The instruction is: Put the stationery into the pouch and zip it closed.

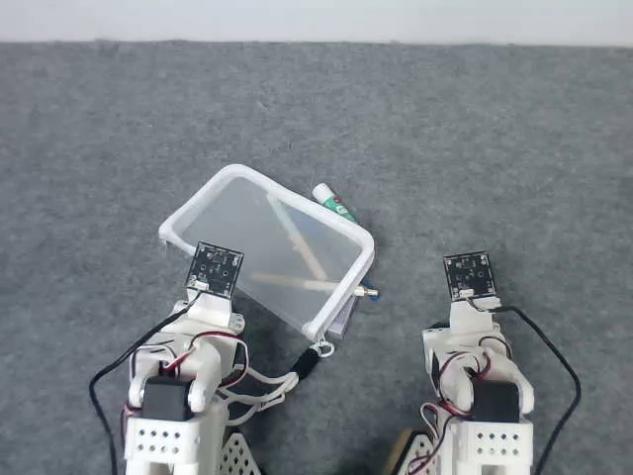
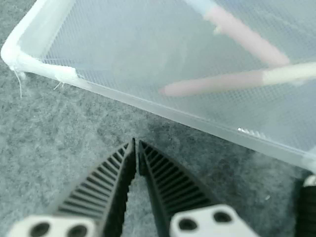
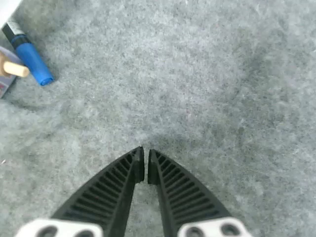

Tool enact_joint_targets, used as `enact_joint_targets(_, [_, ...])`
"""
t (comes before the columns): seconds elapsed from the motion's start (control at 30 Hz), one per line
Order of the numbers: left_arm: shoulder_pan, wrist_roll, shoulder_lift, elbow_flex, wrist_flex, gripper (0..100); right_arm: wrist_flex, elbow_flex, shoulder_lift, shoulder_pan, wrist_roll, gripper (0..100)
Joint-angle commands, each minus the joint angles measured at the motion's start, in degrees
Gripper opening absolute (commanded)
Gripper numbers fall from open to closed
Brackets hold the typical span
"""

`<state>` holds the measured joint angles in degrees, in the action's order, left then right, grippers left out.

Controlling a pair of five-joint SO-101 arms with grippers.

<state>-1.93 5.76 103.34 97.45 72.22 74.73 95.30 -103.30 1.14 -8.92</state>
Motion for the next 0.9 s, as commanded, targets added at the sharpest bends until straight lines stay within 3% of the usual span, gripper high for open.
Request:
enact_joint_targets(0.0, [-0.2, 0.3, 1.1, -0.9, 0.3, 1, 0.2, 1.1, -0.5, -0.4, 0.4, 0.8])
enact_joint_targets(0.87, [1.0, 0.2, 1.2, -5.0, 0.1, 1, 0.2, 1.1, -0.5, -0.2, 0.8, 0.9])
